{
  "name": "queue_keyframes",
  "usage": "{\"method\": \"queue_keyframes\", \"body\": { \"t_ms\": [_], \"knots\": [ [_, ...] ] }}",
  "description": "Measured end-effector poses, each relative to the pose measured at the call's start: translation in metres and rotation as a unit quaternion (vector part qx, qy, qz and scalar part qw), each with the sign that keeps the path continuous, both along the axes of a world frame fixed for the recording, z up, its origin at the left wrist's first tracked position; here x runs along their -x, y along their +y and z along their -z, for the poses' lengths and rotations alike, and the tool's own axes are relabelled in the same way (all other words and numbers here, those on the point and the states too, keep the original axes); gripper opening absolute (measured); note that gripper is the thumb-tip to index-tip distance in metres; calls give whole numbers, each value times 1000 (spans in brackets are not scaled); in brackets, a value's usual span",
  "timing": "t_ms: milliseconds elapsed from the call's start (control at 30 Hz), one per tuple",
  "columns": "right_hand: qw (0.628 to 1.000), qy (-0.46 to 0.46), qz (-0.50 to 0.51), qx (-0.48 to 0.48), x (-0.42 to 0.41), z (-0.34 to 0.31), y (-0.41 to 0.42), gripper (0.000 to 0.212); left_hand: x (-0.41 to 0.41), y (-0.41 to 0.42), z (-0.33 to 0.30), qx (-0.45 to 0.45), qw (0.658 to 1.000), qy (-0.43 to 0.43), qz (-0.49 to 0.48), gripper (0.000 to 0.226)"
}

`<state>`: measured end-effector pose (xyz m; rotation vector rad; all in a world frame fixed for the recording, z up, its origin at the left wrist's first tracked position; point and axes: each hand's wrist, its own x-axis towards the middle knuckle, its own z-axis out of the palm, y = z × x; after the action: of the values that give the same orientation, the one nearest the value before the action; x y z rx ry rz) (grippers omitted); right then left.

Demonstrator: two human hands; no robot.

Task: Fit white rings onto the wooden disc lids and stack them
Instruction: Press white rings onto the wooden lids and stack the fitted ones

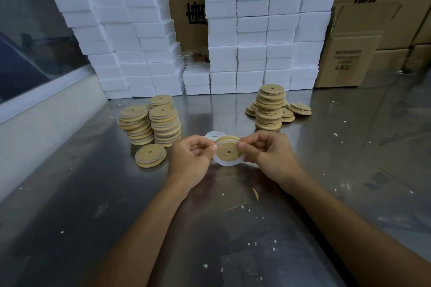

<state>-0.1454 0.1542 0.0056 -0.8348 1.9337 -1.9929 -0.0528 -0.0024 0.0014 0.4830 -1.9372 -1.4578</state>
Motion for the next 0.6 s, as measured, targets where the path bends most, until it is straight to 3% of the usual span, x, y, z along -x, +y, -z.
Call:
{"method": "queue_keyframes", "body": {
  "t_ms": [400, 500, 600],
  "knots": [
    [997, 17, 9, -76, 5, 9, 0, 8, 1, -5, 4, -89, 996, -2, 9, 23],
    [995, 51, 27, -82, 4, 9, 0, 5, 1, -4, 5, -75, 997, 2, 12, 23],
    [984, 134, 57, -102, 1, 10, -1, 2, 1, -1, 5, -1, 1000, 12, -13, 25]
  ]
}}
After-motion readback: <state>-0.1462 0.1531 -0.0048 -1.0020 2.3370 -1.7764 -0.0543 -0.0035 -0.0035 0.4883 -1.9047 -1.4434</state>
